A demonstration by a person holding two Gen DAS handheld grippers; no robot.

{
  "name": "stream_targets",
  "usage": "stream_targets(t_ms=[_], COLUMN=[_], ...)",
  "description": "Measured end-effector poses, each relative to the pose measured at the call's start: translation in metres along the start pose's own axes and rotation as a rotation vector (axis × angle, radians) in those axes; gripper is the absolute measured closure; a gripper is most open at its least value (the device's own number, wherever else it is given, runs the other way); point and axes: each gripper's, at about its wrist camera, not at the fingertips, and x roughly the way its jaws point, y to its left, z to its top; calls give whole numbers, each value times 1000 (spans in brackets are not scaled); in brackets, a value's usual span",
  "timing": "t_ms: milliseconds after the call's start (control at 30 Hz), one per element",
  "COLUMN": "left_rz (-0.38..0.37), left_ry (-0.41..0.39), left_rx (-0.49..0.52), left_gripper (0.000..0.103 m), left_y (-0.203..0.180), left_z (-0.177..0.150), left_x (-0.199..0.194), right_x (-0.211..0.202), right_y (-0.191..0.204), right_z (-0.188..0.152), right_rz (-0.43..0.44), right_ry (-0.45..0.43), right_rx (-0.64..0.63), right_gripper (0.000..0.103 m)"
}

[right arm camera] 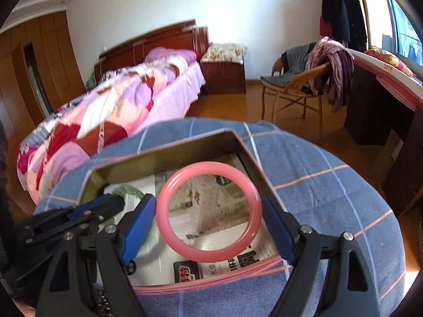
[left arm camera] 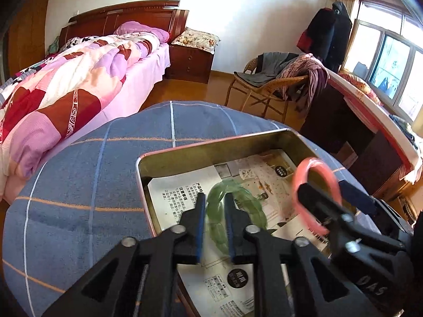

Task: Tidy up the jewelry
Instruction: 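Carry both bangles over the pink tin and open both tools inside it, then grasp the wooden bead bracelet with red tassel using the left tool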

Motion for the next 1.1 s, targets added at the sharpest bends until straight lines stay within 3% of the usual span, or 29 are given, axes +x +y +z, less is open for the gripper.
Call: stream_targets(t_ms=[67,133,233,367,633,867,1100], left_rz=[10,9,40,101,172,228,240], left_ry=[-9,-35,-75,-81,-48,-26,8], left_rx=[-31,-51,-43,-19,-9,-49,-5], left_gripper=[55,44,44,44,43,43,43], left_y=[4,6,7,8,26,49,58], left_z=[4,7,10,5,-42,-79,-114], left_x=[-5,-16,-37,-59,-92,-120,-139], right_x=[-10,-20,-35,-50,-72,-91,-102], right_y=[-3,-8,-14,-16,-20,-13,0], right_z=[3,6,10,3,-41,-69,-91], right_rz=[-5,-11,-36,-61,-76,-66,-37], right_ry=[-48,-79,-108,-71,51,85,119], right_rx=[17,51,86,117,109,75,21], right_gripper=[14,14,14,13,13,13,13])
